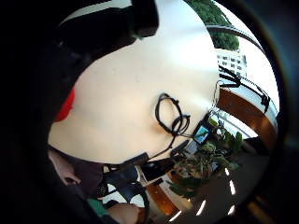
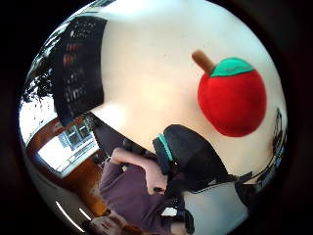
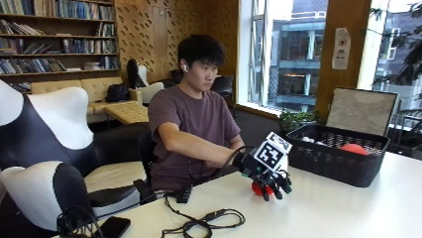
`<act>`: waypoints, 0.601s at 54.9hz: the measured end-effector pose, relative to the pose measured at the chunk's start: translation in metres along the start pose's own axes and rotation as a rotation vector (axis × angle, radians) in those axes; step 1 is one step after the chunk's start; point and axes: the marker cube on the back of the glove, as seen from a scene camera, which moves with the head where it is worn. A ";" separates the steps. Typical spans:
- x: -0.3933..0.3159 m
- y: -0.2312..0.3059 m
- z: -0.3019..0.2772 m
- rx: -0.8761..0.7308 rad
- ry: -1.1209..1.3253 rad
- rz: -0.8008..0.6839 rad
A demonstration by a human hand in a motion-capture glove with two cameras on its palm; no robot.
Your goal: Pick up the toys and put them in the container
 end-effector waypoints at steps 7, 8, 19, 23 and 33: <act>-0.008 -0.010 0.022 0.083 -0.028 -0.015; -0.008 -0.010 0.023 0.093 -0.034 -0.016; -0.003 -0.021 0.021 0.331 -0.102 -0.055; -0.005 -0.025 0.018 0.355 -0.111 -0.061; -0.014 -0.032 -0.026 0.322 -0.176 -0.061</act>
